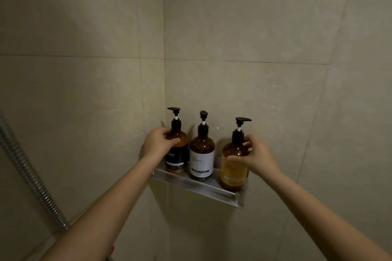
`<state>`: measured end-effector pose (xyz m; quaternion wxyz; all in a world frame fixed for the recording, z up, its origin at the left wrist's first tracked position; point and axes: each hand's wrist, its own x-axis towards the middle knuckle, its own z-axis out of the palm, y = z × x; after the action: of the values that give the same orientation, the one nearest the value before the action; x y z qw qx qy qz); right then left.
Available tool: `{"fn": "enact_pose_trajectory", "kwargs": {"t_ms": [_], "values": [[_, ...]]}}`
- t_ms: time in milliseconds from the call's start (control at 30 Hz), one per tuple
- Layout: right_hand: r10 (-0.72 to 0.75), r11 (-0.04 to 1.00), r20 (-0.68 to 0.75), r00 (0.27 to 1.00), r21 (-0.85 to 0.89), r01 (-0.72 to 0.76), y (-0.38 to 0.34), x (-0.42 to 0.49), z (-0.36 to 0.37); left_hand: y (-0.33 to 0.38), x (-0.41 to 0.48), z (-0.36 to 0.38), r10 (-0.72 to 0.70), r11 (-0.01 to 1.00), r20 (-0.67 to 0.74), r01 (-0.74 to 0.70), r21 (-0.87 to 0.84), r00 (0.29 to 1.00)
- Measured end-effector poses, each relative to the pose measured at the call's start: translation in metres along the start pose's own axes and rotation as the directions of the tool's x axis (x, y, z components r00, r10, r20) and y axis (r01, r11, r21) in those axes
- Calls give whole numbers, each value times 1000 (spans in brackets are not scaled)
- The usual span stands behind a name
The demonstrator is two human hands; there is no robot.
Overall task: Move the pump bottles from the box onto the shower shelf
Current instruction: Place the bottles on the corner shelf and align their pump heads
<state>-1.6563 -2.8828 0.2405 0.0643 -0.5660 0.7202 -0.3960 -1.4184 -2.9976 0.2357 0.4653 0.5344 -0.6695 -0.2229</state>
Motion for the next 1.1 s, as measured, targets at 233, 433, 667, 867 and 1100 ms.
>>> {"fn": "enact_pose_trajectory", "kwargs": {"t_ms": [233, 433, 667, 867, 1100], "values": [[19, 999, 2, 1000, 42, -19, -1, -4, -2, 0, -2, 0, 15, 1000, -2, -15, 18, 1000], [52, 985, 98, 994, 161, -68, 3, -5, -20, 13, -41, 13, 0, 989, -218, -32, -142, 976], [-4, 976, -216, 976, 210, 50, -7, 20, -84, 50, -86, 64, 225, 919, 32, -201, -340, 974], [-143, 987, -166, 976, -93, 129, -51, 31, -71, 74, -85, 86, 271, 918, 121, -219, -331, 955], [-136, 974, -100, 986, -193, 115, -65, 33, -62, 77, -77, 90, 219, 947, 215, -154, -282, 952]]}}
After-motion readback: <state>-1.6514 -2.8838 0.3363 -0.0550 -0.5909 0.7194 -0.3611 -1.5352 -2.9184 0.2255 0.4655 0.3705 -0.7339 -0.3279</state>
